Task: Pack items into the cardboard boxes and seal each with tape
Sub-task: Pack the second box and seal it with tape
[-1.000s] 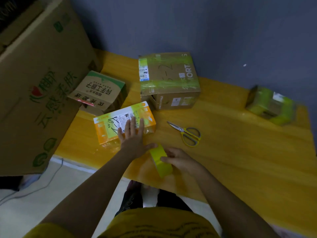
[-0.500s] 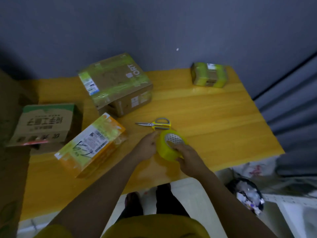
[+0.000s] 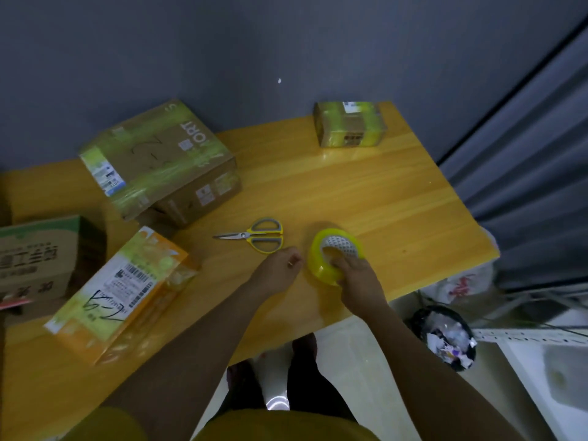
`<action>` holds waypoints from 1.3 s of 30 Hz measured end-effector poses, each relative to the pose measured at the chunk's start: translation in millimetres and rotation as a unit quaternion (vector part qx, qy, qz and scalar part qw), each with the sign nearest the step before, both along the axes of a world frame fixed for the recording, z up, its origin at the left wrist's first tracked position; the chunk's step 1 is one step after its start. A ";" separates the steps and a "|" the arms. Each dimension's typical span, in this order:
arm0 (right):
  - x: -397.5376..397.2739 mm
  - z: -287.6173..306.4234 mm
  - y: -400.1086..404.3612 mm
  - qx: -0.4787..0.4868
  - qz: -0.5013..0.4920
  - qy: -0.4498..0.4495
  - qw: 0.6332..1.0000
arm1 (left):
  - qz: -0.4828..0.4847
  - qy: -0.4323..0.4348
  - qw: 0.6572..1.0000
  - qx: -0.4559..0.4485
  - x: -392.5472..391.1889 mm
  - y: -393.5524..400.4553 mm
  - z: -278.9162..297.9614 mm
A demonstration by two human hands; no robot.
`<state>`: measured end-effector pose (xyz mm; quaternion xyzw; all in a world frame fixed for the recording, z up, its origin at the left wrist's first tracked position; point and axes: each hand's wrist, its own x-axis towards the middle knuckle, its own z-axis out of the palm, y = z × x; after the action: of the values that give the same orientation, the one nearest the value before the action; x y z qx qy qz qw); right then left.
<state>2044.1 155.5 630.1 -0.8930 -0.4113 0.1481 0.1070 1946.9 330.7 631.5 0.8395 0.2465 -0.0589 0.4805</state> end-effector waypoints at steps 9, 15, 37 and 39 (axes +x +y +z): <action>11.5 -5.9 24.7 -0.241 0.016 -0.028 0.970 | 0.111 -0.023 0.992 0.057 -24.4 26.4 8.5; -51.4 4.7 88.9 0.032 0.032 -0.008 0.999 | 0.283 -0.038 0.922 0.262 -101.4 74.4 20.9; -177.5 -39.9 220.0 0.313 -0.269 0.330 0.849 | 0.260 0.046 0.923 0.280 -213.7 126.3 -22.5; -186.0 -41.6 225.2 0.301 -0.267 0.350 0.846 | 0.271 0.029 0.931 0.241 -213.6 127.3 -24.0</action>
<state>1858.1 380.7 588.5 -0.7814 -0.1167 0.2856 0.5424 1733.2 458.1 607.6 0.8292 0.4855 0.1107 0.2537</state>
